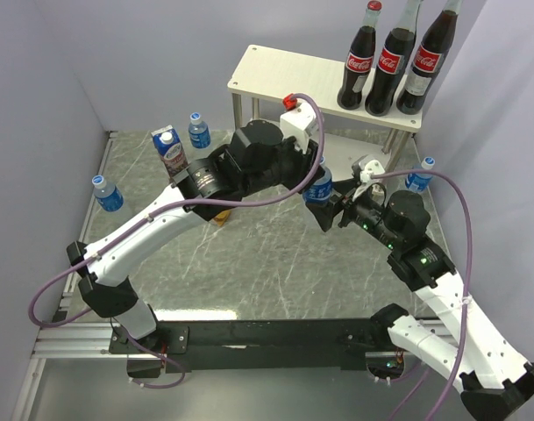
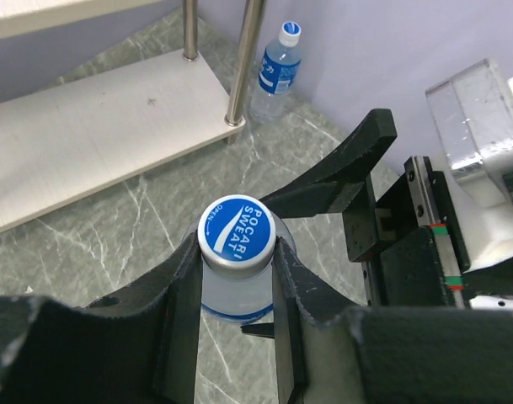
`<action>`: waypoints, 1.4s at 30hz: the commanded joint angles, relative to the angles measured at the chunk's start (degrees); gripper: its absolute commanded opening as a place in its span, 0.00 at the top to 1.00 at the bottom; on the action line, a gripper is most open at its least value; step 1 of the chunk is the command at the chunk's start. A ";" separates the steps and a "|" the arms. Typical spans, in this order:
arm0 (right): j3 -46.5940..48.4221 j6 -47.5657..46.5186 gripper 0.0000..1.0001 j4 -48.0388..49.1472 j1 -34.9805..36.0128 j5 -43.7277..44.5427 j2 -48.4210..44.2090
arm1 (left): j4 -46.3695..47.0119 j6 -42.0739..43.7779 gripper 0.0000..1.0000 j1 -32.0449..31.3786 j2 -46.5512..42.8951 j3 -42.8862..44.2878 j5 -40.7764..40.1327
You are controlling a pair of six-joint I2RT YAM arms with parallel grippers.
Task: Place and organize the beverage onto the shelf
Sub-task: Pick up the drink from the center of the board.
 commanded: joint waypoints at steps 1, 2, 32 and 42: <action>0.04 2.01 0.12 4.87 0.91 7.66 1.11 | 11.68 -0.49 1.00 -0.74 -1.26 5.69 -0.68; -0.05 2.01 0.12 5.05 1.08 7.84 1.47 | 11.68 -0.49 1.00 -0.83 -1.17 5.95 -0.68; -0.75 -0.80 0.24 4.70 2.32 7.66 7.53 | 8.88 -0.23 1.00 -1.97 2.34 9.29 0.90; 0.56 -2.12 0.17 2.33 2.32 7.58 5.78 | 4.83 4.17 1.00 -2.59 4.63 11.67 -5.33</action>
